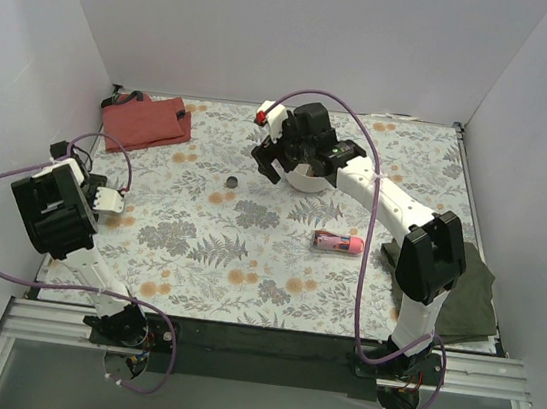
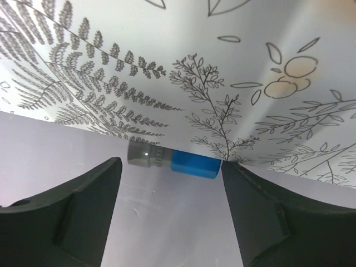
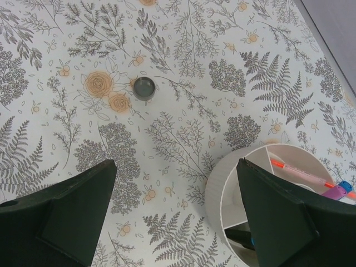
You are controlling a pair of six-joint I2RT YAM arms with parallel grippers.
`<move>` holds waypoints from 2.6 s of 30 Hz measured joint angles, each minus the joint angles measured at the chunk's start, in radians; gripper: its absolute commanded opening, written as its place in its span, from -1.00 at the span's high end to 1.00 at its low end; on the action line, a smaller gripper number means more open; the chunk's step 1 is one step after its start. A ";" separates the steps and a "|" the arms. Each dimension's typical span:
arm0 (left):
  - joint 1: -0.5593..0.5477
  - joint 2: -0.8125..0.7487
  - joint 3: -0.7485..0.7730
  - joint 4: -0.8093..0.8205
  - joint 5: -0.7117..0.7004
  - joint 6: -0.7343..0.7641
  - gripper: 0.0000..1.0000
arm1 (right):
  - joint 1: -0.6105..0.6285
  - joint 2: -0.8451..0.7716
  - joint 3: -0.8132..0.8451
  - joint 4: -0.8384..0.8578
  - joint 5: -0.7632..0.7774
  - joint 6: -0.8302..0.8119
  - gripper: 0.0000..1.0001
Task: Sort the stationery into containers
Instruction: Pick up the stationery from the corner of the board, then move the stationery to the center of the board.
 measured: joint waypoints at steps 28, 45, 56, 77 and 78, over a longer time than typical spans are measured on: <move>-0.026 -0.182 0.131 -0.139 0.352 -0.001 0.14 | -0.007 0.045 0.021 -0.025 -0.017 -0.001 -0.97; -0.230 0.125 0.685 -0.730 1.186 -1.100 0.17 | -0.138 -0.064 -0.152 0.037 -0.022 0.019 -0.97; -0.341 0.265 0.455 -0.697 1.421 -1.550 0.15 | -0.106 -0.302 -0.492 0.221 -0.230 -0.148 -0.93; -0.572 0.338 0.309 -0.816 1.563 -1.600 0.12 | -0.027 0.000 -0.536 1.150 -0.652 0.100 -0.44; -0.577 0.338 0.309 -0.816 1.563 -1.606 0.12 | -0.026 0.000 -0.546 1.178 -0.675 0.114 -0.42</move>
